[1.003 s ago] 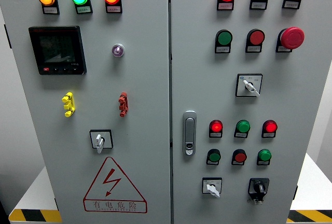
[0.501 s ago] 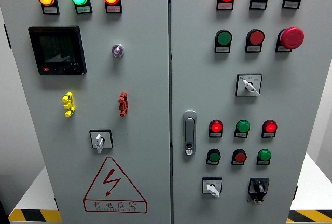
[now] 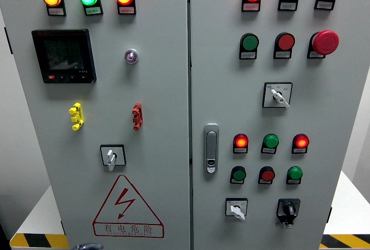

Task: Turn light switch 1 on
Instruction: 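Raise the left hand toward the rotary switch above the warning sign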

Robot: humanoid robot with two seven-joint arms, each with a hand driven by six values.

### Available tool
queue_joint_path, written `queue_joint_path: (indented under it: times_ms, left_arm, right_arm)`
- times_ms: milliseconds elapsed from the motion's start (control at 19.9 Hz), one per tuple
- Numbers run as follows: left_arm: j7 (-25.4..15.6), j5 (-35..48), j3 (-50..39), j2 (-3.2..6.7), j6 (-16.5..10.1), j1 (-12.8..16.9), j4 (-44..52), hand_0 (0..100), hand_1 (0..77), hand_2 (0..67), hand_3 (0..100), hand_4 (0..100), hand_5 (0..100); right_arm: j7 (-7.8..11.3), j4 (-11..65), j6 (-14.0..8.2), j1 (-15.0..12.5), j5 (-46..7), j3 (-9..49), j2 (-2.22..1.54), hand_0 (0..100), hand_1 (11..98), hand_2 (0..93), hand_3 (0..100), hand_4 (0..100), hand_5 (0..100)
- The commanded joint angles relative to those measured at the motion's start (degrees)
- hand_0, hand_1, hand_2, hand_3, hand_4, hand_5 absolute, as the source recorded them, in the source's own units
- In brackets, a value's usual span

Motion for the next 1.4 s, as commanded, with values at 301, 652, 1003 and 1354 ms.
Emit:
queue_joint_path:
  times_ms: [301, 652, 1003, 1354]
  left_arm:
    - [9.2, 0.0, 1.5, -0.18, 2.42, -10.21, -0.22, 0, 43.8, 38.8, 80, 100, 86]
    - [13.52, -0.08, 4.58, -0.88, 10.16, -14.44, -0.48, 0, 43.7, 39.0, 81, 100, 86]
    - [15.54, 0.0, 6.07, -1.58, 13.67, -17.86, -2.41, 0, 44.6, 40.5, 83, 100, 90]
    - [16.6, 2.02, 7.49, -1.5, 17.2, -18.04, -3.73, 0, 45.3, 41.0, 85, 100, 92]
  right_arm:
    - [0.0, 0.0, 0.0, 0.0, 0.0, -0.06, 0.01, 0, 19.9, 0.0, 20, 19, 11]
    - [0.0, 0.0, 0.0, 0.0, 0.0, -0.06, 0.01, 0, 18.4, 0.0, 20, 19, 11]
    - [0.0, 0.0, 0.0, 0.0, 0.0, -0.06, 0.01, 0, 19.6, 0.0, 20, 19, 11]
    - [0.0, 0.0, 0.0, 0.0, 0.0, 0.02, 0.01, 0, 19.8, 0.0, 20, 19, 11]
